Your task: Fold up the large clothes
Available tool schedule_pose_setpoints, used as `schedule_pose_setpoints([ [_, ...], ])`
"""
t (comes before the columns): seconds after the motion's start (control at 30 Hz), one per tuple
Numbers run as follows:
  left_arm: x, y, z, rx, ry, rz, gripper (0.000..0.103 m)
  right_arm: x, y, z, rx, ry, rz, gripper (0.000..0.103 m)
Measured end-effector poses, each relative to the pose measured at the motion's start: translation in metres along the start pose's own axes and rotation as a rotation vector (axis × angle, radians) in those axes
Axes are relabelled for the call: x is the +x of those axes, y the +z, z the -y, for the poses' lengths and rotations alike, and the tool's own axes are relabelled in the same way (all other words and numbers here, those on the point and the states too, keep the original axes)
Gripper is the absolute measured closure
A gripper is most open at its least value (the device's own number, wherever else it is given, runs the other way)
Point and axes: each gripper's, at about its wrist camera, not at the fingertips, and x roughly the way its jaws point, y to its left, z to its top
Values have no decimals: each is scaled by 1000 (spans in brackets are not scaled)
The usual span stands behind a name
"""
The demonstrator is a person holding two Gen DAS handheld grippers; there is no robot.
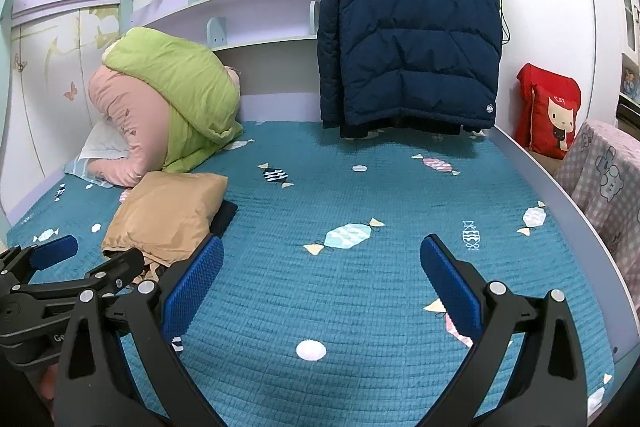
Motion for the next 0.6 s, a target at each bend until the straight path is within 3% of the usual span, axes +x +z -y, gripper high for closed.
schedule_pose_setpoints([
  [0.6,2,-2,-1,1,1,-9,10,1,-6,-1,12,1,-12,8],
])
